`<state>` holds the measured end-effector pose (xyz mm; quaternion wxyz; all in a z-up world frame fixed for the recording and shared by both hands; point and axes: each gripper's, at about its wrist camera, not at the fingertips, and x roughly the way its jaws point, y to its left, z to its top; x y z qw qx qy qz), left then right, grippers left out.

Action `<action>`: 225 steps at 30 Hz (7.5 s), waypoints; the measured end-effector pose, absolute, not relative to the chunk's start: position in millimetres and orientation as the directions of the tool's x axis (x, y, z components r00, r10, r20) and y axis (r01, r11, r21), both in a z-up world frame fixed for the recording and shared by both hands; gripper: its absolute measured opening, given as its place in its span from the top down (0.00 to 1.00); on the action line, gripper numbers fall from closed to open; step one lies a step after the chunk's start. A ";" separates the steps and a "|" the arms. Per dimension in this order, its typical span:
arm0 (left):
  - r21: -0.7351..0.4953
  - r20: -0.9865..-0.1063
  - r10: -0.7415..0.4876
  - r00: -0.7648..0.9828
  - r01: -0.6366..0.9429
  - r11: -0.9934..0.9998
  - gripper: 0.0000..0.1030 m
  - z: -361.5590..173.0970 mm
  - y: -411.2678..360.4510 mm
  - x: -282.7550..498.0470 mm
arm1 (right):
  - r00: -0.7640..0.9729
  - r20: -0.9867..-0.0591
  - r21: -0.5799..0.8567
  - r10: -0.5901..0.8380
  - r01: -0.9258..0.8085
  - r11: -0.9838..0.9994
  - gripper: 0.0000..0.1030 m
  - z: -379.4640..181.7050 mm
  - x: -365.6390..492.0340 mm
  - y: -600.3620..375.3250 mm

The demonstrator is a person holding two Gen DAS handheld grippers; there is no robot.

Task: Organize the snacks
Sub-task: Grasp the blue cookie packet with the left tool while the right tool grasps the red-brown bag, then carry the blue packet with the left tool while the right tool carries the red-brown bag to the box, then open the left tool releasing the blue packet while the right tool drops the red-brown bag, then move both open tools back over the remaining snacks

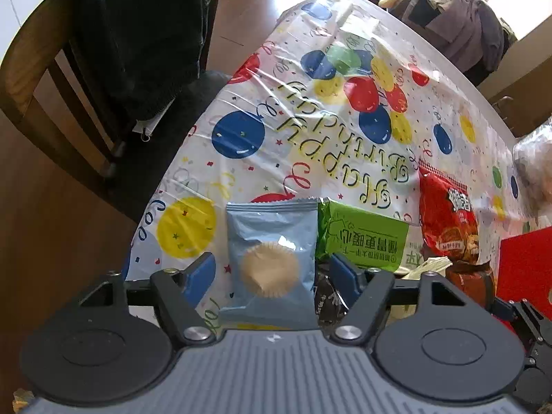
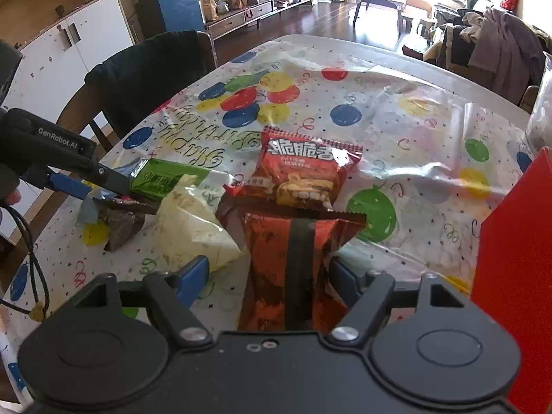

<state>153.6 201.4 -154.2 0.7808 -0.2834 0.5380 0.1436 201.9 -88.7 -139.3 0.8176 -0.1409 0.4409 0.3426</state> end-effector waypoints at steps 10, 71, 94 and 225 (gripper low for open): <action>-0.289 -0.919 -0.074 0.387 -0.535 0.794 0.56 -153.1 202.5 149.2 | 0.393 -0.824 0.063 0.409 -0.655 0.753 0.46 -140.7 207.7 -91.4; -0.231 -0.746 -0.203 0.634 0.039 0.972 0.56 -3.8 3.9 113.2 | 0.700 -0.623 0.038 0.348 -0.417 0.908 0.64 5.8 105.3 -234.1; -0.165 -0.770 -0.242 0.590 0.182 0.969 0.56 0.0 -189.9 204.9 | 0.714 -0.645 0.037 0.271 -0.325 0.945 0.64 0.0 185.1 -399.7; -0.146 -0.834 -0.029 0.552 -0.170 0.975 0.18 -93.5 121.3 114.2 | 0.529 -0.745 0.104 0.407 -0.510 0.854 0.00 -64.2 197.2 -109.6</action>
